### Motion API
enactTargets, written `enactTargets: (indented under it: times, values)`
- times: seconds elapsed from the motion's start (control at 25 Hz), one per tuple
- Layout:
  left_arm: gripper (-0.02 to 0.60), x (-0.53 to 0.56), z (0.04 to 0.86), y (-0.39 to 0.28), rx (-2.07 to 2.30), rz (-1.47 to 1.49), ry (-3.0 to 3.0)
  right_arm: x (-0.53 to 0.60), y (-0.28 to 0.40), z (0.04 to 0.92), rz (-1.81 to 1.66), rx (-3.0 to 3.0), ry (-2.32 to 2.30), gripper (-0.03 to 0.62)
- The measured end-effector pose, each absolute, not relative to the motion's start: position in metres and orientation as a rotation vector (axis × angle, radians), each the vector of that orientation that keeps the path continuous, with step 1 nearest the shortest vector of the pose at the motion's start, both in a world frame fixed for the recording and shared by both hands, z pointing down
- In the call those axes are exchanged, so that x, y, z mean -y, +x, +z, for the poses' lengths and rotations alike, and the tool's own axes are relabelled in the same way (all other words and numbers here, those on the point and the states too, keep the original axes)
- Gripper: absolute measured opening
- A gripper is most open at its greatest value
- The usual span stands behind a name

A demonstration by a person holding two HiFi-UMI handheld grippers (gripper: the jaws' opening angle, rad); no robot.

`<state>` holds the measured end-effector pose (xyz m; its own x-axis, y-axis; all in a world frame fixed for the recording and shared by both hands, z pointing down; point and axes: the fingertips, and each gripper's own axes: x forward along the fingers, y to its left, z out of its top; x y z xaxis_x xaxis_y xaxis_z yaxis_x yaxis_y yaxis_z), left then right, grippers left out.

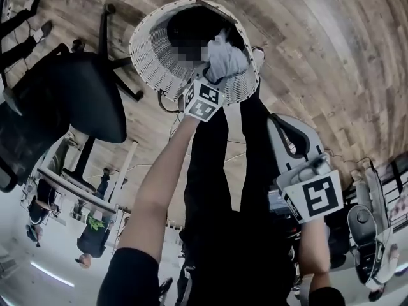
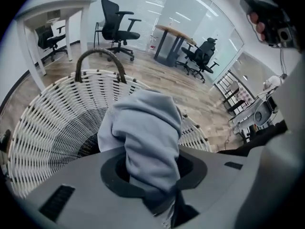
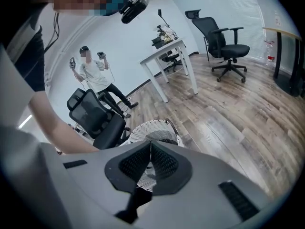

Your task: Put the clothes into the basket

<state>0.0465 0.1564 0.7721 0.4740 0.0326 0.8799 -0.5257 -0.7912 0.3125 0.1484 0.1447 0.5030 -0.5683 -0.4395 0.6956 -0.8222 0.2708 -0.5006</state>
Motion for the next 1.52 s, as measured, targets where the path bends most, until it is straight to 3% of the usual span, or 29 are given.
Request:
enactTargets:
  times: [1.0, 1.52]
  values:
    - [0.144, -0.113, 0.967, 0.048, 0.49, 1.39, 1.982, -0.185, 0.138, 0.624, 1.421, 1.987, 1.111, 0.017]
    - [0.151, -0.123, 0.988, 0.022, 0.496, 1.473, 1.856, -0.194, 0.133, 0.626, 1.44, 1.971, 1.136, 0.017]
